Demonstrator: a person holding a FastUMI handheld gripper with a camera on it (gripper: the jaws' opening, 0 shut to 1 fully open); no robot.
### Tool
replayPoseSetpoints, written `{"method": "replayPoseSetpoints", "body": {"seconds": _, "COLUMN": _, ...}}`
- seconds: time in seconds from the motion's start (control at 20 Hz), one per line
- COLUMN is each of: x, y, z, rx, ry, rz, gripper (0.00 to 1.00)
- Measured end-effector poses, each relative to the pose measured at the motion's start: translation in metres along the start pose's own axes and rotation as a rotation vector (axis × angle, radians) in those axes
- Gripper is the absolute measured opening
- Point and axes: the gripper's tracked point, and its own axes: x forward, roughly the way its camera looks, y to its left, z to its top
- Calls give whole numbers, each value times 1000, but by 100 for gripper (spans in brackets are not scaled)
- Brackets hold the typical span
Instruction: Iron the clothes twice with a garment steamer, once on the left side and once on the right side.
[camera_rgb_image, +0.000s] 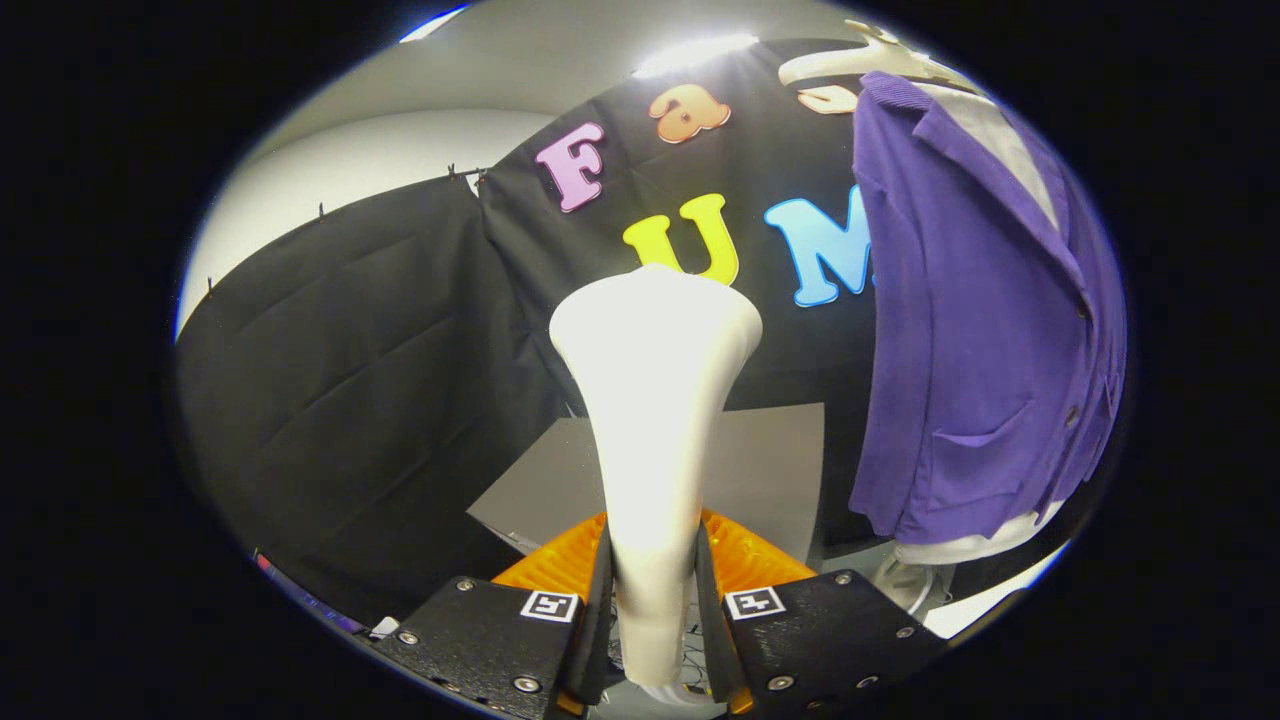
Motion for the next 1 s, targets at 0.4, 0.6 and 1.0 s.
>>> {"method": "replayPoseSetpoints", "body": {"seconds": 0.4, "x": -93, "y": -7, "z": -62, "rx": 6, "ry": -61, "rz": -66, "gripper": 39}}
{"method": "replayPoseSetpoints", "body": {"seconds": 0.6, "x": -117, "y": -2, "z": -97, "rx": 4, "ry": -48, "rz": -64, "gripper": 39}}
{"method": "replayPoseSetpoints", "body": {"seconds": 1.0, "x": -158, "y": 0, "z": -53, "rx": -15, "ry": -172, "rz": -71, "gripper": 39}}
